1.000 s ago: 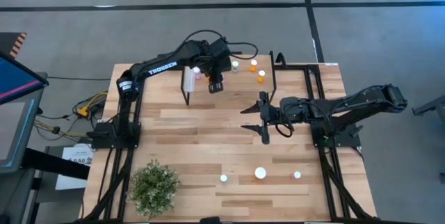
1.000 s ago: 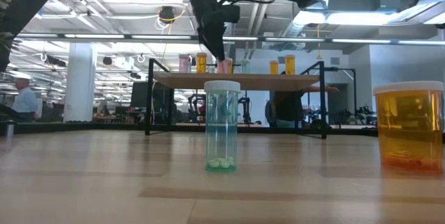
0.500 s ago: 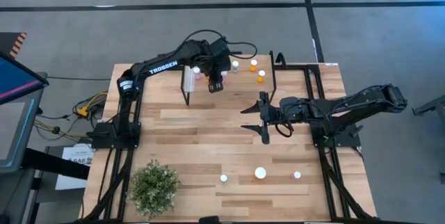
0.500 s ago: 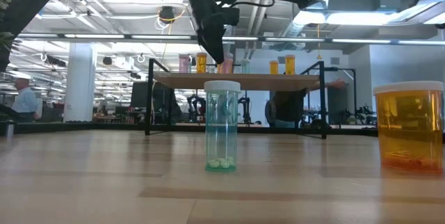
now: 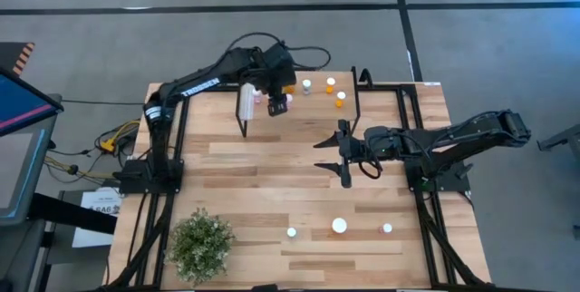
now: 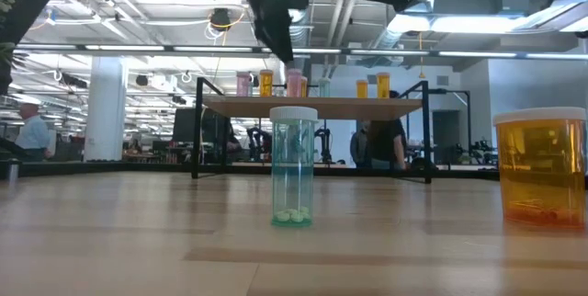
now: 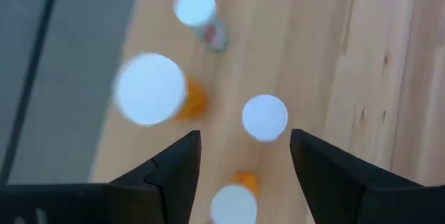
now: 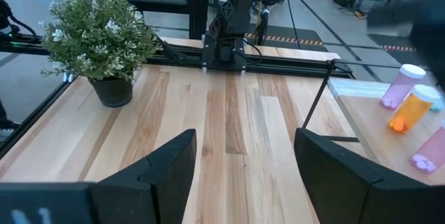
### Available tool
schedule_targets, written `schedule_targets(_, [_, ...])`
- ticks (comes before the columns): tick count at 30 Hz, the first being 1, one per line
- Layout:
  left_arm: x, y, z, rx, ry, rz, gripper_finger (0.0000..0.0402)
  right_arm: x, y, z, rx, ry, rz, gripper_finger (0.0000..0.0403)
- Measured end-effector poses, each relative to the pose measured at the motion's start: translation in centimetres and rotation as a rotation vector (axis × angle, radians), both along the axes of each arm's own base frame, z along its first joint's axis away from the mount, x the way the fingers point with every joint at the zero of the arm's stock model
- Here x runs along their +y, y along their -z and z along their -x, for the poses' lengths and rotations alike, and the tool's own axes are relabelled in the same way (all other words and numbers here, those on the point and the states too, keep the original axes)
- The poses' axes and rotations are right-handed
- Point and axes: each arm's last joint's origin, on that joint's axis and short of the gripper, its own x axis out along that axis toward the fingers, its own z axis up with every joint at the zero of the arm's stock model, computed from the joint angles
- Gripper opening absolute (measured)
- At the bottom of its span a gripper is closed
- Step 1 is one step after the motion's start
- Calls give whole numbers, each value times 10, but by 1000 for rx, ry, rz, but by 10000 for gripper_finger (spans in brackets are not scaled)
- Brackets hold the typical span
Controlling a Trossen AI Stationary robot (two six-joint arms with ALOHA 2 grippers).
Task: Pick and place medicine bottles onto shelf by color
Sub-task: Put the large orange pill bottle on the shelf
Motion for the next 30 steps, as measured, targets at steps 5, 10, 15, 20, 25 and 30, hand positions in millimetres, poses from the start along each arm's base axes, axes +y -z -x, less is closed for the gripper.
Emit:
schedule_targets(5, [-14,-38,22,-136,22,1,211,0,0,0,0,0,-2,265])
schedule_targets(10, [-44,-75,43,-339,115,4,211,4,1,1,15,-15,-1,265])
schedule_targets(15, [-79,-91,62,-477,196,-33,210,8,1,1,14,-31,-1,265])
schedule_targets(20, [-118,-99,87,-595,262,-72,210,8,-2,3,-4,-33,-3,265])
schedule_targets(25, [-151,-87,107,-670,312,-109,210,8,-6,7,-20,-33,-4,265])
schedule_targets(30, [-172,-67,124,-738,330,-132,210,11,-10,10,-47,-47,-7,265])
